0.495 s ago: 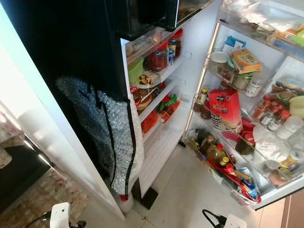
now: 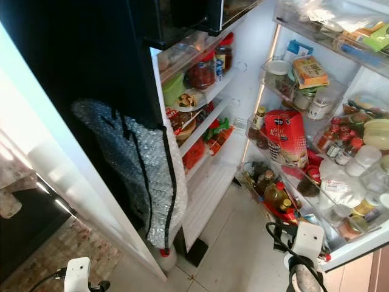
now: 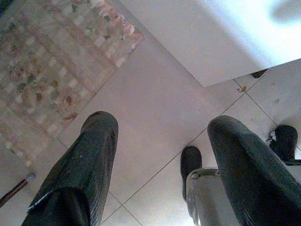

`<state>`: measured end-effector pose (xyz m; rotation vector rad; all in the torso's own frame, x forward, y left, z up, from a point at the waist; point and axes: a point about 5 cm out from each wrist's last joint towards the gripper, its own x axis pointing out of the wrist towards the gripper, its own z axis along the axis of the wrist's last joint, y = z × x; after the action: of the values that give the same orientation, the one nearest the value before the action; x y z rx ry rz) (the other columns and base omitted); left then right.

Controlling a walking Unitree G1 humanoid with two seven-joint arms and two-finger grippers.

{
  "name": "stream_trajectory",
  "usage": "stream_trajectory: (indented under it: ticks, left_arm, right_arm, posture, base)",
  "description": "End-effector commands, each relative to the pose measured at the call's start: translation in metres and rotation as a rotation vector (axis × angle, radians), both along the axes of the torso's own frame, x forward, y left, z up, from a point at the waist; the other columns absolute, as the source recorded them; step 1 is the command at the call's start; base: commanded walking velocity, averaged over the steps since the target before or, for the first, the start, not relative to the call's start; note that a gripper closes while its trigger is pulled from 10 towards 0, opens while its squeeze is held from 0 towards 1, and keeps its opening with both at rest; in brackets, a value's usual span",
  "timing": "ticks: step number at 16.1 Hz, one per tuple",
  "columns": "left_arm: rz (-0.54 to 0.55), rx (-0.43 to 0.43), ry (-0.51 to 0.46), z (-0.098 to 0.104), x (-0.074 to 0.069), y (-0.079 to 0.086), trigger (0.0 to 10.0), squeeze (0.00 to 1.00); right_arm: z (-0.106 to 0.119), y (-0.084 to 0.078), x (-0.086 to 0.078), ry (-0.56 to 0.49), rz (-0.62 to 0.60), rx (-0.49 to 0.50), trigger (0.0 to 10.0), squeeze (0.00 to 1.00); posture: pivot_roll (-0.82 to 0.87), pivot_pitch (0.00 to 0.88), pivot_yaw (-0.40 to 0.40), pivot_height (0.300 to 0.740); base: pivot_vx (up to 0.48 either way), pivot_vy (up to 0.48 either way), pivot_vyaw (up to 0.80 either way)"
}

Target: Restocking fridge

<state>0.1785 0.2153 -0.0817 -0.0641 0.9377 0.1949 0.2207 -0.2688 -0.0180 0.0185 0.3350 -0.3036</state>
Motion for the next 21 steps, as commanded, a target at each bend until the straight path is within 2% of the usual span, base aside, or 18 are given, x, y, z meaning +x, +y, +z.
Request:
stream_trajectory:
  ticks: [1,2,3,5,6,7,9,11,12,13,14,15,16,18,21]
  left_arm:
    - [-0.018,0.007,0.023,-0.003,-0.006,-0.001,10.0,0.00]
    - [-0.018,0.006,0.023,-0.004,-0.007,-0.002,10.0,0.00]
    - [-0.015,0.006,0.018,-0.003,-0.005,-0.002,10.0,0.00]
    - [-0.001,0.005,0.013,-0.002,-0.002,-0.004,10.0,0.00]
    - [0.009,0.003,0.011,-0.002,-0.001,-0.005,10.0,0.00]
    - [0.016,-0.001,0.011,-0.002,-0.001,-0.007,10.0,0.00]
    - [0.044,-0.014,0.022,-0.006,-0.008,-0.011,10.0,0.00]
    - [0.068,-0.023,0.025,-0.008,-0.012,-0.013,10.0,0.00]
    - [0.081,-0.025,0.033,-0.010,-0.018,-0.014,10.0,0.00]
    - [0.093,-0.028,0.046,-0.013,-0.024,-0.015,10.0,0.00]
    - [0.093,-0.028,0.053,-0.014,-0.027,-0.016,10.0,0.00]
    - [0.104,-0.020,0.067,-0.018,-0.047,-0.004,10.0,0.00]
    - [0.106,-0.013,0.075,-0.020,-0.059,0.004,10.0,0.00]
    - [0.097,-0.005,0.079,-0.020,-0.063,0.009,10.0,0.00]
    - [0.090,0.007,0.065,-0.018,-0.058,0.013,10.0,0.00]
  right_arm:
    - [0.002,-0.002,0.002,-0.013,0.025,0.009,10.0,0.00]
    - [0.028,0.019,0.033,-0.145,0.101,0.017,10.0,0.00]
    - [0.043,0.033,0.046,-0.218,0.169,0.001,10.0,0.00]
    - [0.040,0.046,0.046,-0.205,0.281,-0.008,10.0,0.00]
    - [0.031,0.051,0.044,-0.150,0.302,0.002,10.0,0.00]
    - [0.017,0.052,0.039,-0.052,0.306,0.024,10.0,0.00]
    - [-0.021,0.057,0.012,0.249,0.297,0.038,10.0,0.00]
    - [-0.038,0.058,-0.005,0.353,0.260,0.104,10.0,0.00]
    - [-0.049,0.055,-0.021,0.442,0.179,0.144,10.0,0.00]
    - [-0.060,0.056,-0.036,0.546,0.157,0.143,10.0,0.00]
    - [-0.063,0.056,-0.043,0.578,0.139,0.148,10.0,0.00]
    - [-0.070,0.054,-0.056,0.645,0.077,0.150,10.0,0.00]
    - [-0.072,0.052,-0.061,0.664,0.038,0.149,10.0,0.00]
    - [-0.074,0.043,-0.070,0.646,-0.132,0.190,10.0,0.00]
    - [-0.077,0.041,-0.080,0.680,-0.150,0.193,10.0,0.00]
  posture:
    - [-0.18,0.012,0.095,0.740]
    - [-0.18,0.004,0.094,0.740]
    - [-0.18,0.000,0.090,0.740]
    - [-0.17,0.000,0.070,0.740]
    - [-0.16,0.000,0.059,0.740]
    - [-0.15,0.000,0.047,0.740]
    - [-0.12,0.000,0.017,0.740]
    - [-0.10,0.000,-0.004,0.740]
    - [-0.09,0.000,-0.014,0.740]
    - [-0.09,0.008,-0.015,0.740]
    - [-0.09,0.012,-0.013,0.740]
    - [-0.09,0.018,-0.005,0.740]
    - [-0.10,0.018,-0.003,0.740]
    - [-0.10,0.030,0.011,0.740]
    - [-0.09,0.037,0.019,0.740]
  base:
    - [0.000,0.000,0.00]
    - [0.000,0.000,0.00]
    - [0.000,0.000,0.00]
    - [0.000,0.000,0.00]
    - [0.000,0.000,0.00]
    - [0.000,0.000,0.00]
    - [0.000,0.000,0.00]
    - [0.000,0.000,0.00]
    - [0.000,0.000,0.00]
    - [0.000,0.000,0.00]
    - [0.000,0.000,0.00]
    - [0.000,0.000,0.00]
    - [0.000,0.000,0.00]
    - [0.000,0.000,0.00]
    - [0.000,0.000,0.00]
